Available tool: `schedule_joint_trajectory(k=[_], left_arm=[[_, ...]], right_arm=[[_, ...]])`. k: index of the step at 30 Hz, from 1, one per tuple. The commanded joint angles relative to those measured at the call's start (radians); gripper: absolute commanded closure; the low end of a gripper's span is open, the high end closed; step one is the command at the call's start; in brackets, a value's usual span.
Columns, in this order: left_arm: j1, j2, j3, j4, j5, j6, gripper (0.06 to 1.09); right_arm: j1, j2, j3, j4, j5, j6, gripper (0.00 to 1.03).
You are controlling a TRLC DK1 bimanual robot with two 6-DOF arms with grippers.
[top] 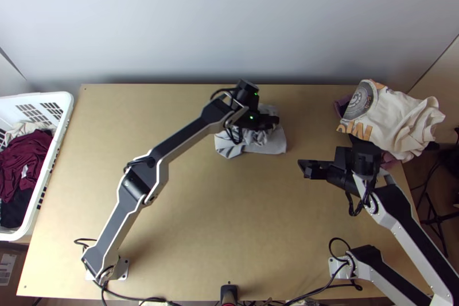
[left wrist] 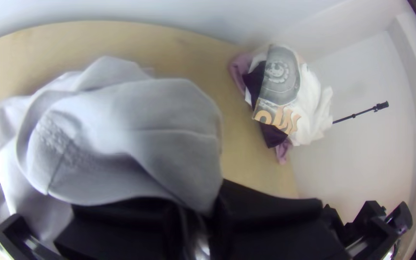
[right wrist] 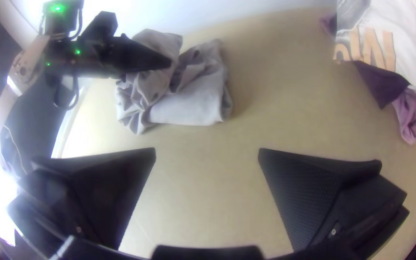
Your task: Fold the t-shirt
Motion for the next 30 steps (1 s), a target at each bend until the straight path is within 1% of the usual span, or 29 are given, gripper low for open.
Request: schedule_joint_trajectory(k=[1, 2, 4, 5, 9, 14, 18, 21, 24, 26, 30], left_arm=[[-0.036, 0.086, -0.004, 0.224, 0.003, -0.12, 0.42], [-0.03, 0.101, -0.004, 0.278, -0.001, -0.159, 0.35], [-0.027, 0.118, -0.002, 0.347, -0.023, -0.196, 0.13], [-0.03, 0.124, -0.002, 0.368, -0.024, -0.209, 0.1], [-0.042, 0.109, -0.002, 0.457, -0.031, -0.217, 0.1], [-0.045, 0.014, -0.001, 0.6, -0.074, -0.286, 0.11], [-0.057, -0.052, -0.002, 0.638, -0.104, -0.294, 0.11], [-0.073, -0.091, -0.014, 0.643, -0.093, -0.305, 0.11], [-0.093, -0.103, -0.044, 0.604, -0.084, -0.223, 0.11], [-0.097, -0.088, -0.05, 0.528, -0.083, -0.128, 0.11], [-0.062, -0.048, -0.065, 0.37, -0.06, 0.021, 0.11]], right_arm=[[-0.002, -0.084, -0.069, 0.015, -0.007, 0.044, 0.04], [0.0, -0.101, -0.075, 0.015, -0.007, 0.047, 0.04], [0.001, -0.135, -0.084, 0.015, -0.007, 0.05, 0.04], [0.001, -0.149, -0.086, 0.016, -0.009, 0.05, 0.04], [0.0, -0.182, -0.086, 0.016, -0.018, 0.042, 0.03], [-0.002, -0.182, -0.103, 0.021, -0.018, 0.044, 0.04], [0.01, -0.178, -0.113, 0.038, -0.018, 0.052, 0.04], [0.021, -0.169, -0.113, 0.045, -0.018, 0.055, 0.04], [0.021, -0.149, -0.11, 0.054, -0.018, 0.055, 0.04], [0.021, -0.146, -0.106, 0.062, -0.018, 0.055, 0.04], [0.019, -0.146, -0.095, 0.065, -0.018, 0.053, 0.04]])
